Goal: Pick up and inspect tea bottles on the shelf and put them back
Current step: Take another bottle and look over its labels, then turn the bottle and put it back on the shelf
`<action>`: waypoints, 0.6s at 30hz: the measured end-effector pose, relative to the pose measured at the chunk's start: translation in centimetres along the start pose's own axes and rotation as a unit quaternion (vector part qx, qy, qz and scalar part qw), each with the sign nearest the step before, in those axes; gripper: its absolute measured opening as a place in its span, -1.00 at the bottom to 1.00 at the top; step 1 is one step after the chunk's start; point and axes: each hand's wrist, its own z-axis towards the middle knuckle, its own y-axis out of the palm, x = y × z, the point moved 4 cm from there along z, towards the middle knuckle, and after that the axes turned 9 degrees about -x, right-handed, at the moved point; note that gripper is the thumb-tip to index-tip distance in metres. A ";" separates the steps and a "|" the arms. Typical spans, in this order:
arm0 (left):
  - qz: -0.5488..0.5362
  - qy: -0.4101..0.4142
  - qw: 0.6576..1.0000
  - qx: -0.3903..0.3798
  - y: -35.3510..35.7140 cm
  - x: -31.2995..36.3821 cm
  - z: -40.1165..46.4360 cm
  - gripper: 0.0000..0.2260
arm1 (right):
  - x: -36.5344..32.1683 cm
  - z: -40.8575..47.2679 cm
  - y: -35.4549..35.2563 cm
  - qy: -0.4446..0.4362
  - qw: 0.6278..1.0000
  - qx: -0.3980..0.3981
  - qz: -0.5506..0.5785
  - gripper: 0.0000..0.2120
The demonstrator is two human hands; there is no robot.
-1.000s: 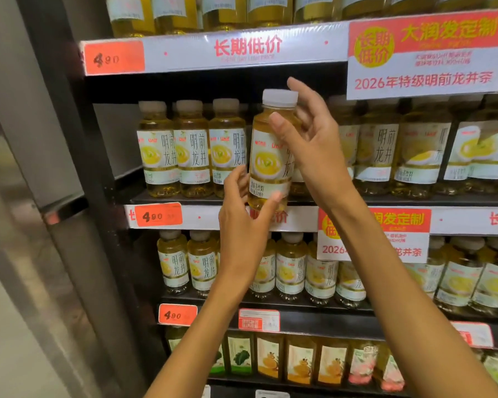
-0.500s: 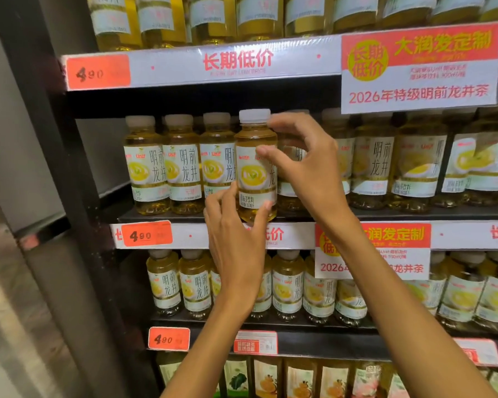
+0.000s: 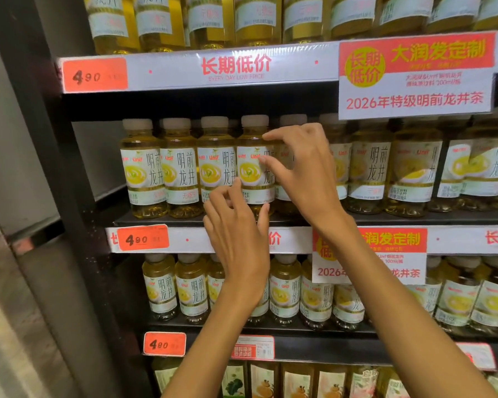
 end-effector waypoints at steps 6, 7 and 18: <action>-0.027 0.010 1.000 -0.008 0.0 0.5 -0.6 -0.48 | 1.5 1.8 -1.1 0.085 0.992 -0.010 -0.095 -0.66; -0.033 0.015 0.999 -0.010 0.0 0.7 -0.8 -0.48 | 1.9 1.9 -0.8 0.117 0.985 -0.050 -0.115 -0.64; -0.036 0.074 0.996 -0.045 0.2 2.0 -1.9 -0.46 | 1.7 -1.7 -3.4 0.017 0.987 0.026 0.160 -0.62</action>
